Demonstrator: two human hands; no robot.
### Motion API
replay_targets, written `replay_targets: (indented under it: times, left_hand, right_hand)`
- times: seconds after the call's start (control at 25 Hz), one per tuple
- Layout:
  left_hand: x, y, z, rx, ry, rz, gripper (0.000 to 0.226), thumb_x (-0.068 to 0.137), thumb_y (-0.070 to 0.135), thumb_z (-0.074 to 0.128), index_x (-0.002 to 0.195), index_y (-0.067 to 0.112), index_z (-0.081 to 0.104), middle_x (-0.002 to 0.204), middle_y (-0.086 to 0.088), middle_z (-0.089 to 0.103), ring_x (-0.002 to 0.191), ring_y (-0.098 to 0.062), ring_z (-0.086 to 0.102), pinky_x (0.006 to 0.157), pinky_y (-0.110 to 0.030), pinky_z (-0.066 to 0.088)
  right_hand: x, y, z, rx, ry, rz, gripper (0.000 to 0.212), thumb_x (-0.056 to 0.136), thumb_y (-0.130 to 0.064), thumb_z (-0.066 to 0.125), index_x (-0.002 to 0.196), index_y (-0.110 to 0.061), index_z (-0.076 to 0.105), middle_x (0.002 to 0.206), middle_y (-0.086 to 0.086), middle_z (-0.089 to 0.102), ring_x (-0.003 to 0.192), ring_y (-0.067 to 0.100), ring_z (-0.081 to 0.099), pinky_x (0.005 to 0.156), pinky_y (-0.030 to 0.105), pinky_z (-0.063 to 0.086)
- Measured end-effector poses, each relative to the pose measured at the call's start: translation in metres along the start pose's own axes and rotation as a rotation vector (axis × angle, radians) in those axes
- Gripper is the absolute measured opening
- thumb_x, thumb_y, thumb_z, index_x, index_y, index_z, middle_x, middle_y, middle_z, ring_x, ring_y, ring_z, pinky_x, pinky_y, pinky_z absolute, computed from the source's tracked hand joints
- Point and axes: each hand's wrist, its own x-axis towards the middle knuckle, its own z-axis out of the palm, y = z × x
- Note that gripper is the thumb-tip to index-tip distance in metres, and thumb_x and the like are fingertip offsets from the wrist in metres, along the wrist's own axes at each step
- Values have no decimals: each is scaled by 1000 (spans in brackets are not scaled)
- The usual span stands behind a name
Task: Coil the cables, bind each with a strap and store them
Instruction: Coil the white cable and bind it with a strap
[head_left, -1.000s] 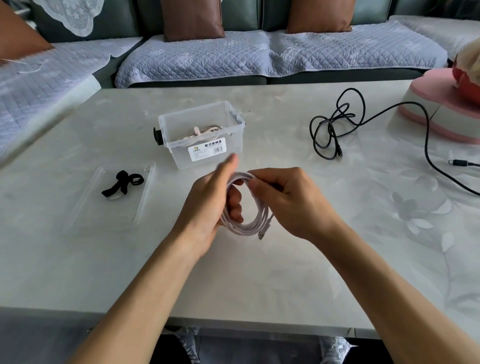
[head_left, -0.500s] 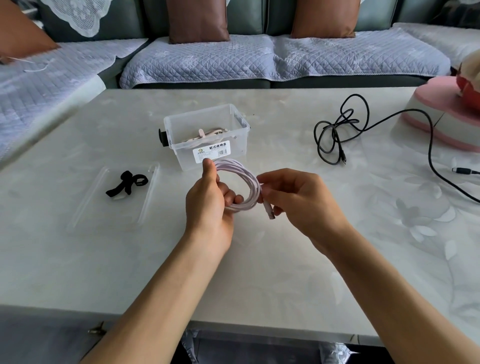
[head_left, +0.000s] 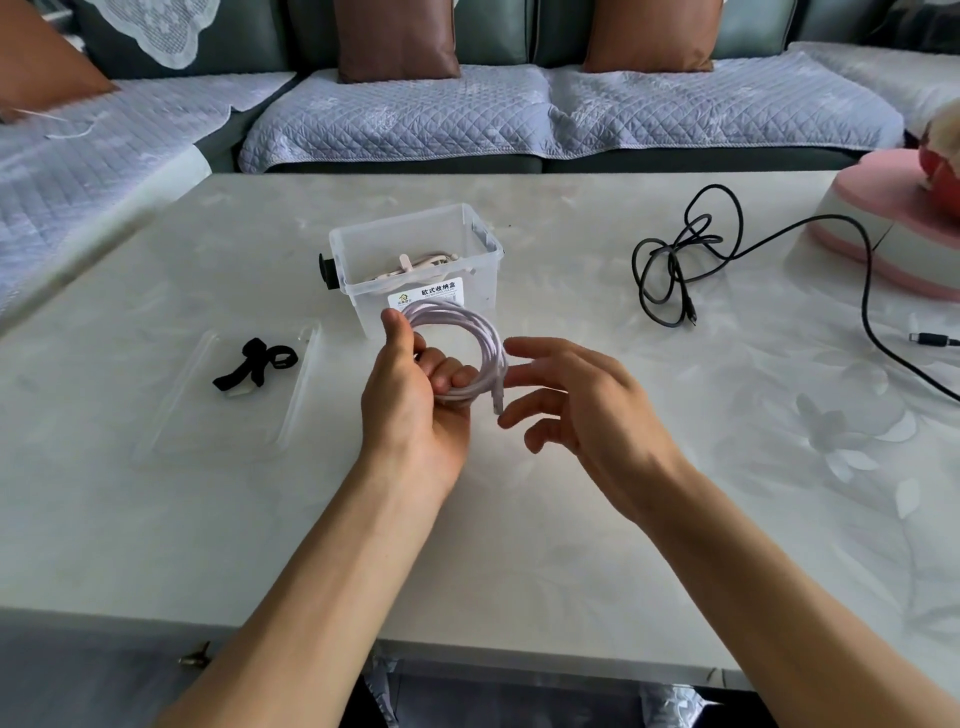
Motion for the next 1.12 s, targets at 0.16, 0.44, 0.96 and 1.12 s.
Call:
replay_targets:
  times: [0.16, 0.44, 0.96, 1.12]
  left_hand:
    - [-8, -7, 2, 68, -29, 25, 39, 102, 43, 43, 75, 15, 40, 50, 6, 25, 40, -10, 30, 48, -22, 41]
    - [-12, -13, -2, 538, -128, 119, 40, 104, 38, 41, 76, 13, 52, 63, -1, 55, 54, -14, 58, 60, -30, 50]
    - [-5, -19, -20, 1203, -314, 666, 25, 104, 22, 40, 110, 20, 65, 64, 5, 62, 49, -3, 55, 58, -23, 44]
    - [-14, -26, -18, 1249, -430, 666, 24, 104, 20, 42, 111, 19, 65, 66, 6, 64, 53, -5, 57, 58, -18, 45]
  right_hand:
    - [-1, 2, 3, -228, -19, -144, 19, 93, -30, 63, 93, -14, 73, 68, 2, 65, 58, 14, 53, 54, 29, 42]
    - [8, -5, -20, -231, 145, -214, 24, 92, -15, 62, 73, -3, 70, 55, 4, 54, 51, 17, 43, 48, 28, 34]
    - [-4, -5, -32, -1131, -210, -275, 94, 73, -48, 54, 153, -20, 14, 148, -2, 35, 132, 17, 37, 103, 31, 38]
    - [-1, 7, -23, -1280, -79, -307, 99, 69, -49, 72, 146, -18, 18, 132, 1, 48, 118, 23, 52, 85, 38, 50]
